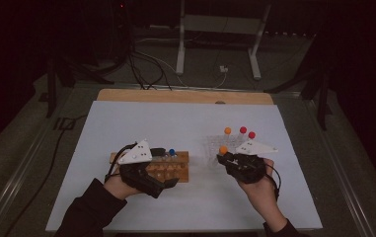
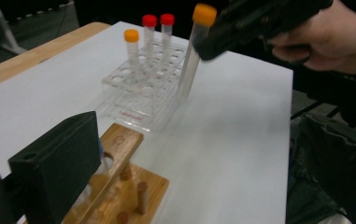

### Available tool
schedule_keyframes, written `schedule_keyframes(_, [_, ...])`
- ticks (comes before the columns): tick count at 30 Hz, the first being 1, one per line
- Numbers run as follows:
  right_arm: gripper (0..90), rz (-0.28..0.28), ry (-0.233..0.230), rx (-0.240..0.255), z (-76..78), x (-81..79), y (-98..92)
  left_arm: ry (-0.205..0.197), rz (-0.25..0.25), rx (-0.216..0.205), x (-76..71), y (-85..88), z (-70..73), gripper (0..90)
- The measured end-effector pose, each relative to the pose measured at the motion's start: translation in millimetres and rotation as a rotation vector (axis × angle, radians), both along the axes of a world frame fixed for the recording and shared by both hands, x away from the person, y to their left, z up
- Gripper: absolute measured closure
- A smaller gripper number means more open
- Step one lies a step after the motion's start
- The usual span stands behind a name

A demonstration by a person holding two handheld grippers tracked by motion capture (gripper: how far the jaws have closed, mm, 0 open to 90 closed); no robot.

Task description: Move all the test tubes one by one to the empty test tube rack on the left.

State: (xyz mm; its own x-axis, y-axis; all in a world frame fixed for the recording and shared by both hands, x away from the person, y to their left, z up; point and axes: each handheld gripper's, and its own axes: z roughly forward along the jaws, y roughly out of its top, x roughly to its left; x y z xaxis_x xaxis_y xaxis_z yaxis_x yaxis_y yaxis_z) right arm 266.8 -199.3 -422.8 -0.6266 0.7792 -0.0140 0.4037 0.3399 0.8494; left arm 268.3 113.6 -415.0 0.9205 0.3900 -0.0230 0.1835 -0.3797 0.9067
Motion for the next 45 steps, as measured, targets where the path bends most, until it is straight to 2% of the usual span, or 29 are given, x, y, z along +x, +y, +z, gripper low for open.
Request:
schedule_keyframes(8, [75.3,0.074,0.033,-0.019,-12.6,-12.9,15.5,-0.001,-0.021,-0.008,-0.7,-13.3,0.4,2.3])
schedule_keyframes(15, [75.3,0.115,0.037,-0.018,-13.9,-20.9,22.4,-0.007,-0.052,-0.017,-1.4,-31.5,2.9,7.7])
schedule_keyframes(20, [75.3,0.136,0.037,-0.027,-15.4,-24.0,26.4,-0.013,-0.072,-0.011,-0.3,-46.4,1.6,17.6])
schedule_keyframes(28, [75.3,0.144,0.04,-0.027,-15.6,-25.3,27.2,-0.019,-0.079,-0.014,2.6,-64.0,-0.6,42.6])
schedule_keyframes(33, [75.3,0.149,0.038,-0.026,-14.9,-25.9,26.7,-0.014,-0.086,0.002,5.4,-73.8,-3.8,50.9])
schedule_keyframes(38, [75.2,0.153,0.042,-0.026,-15.9,-26.0,27.3,-0.017,-0.07,0.017,8.6,-81.7,-7.5,57.4])
schedule_keyframes(45, [75.3,0.151,0.042,-0.024,-15.6,-25.7,27.0,-0.026,-0.086,0.032,10.3,-85.8,-8.7,70.0])
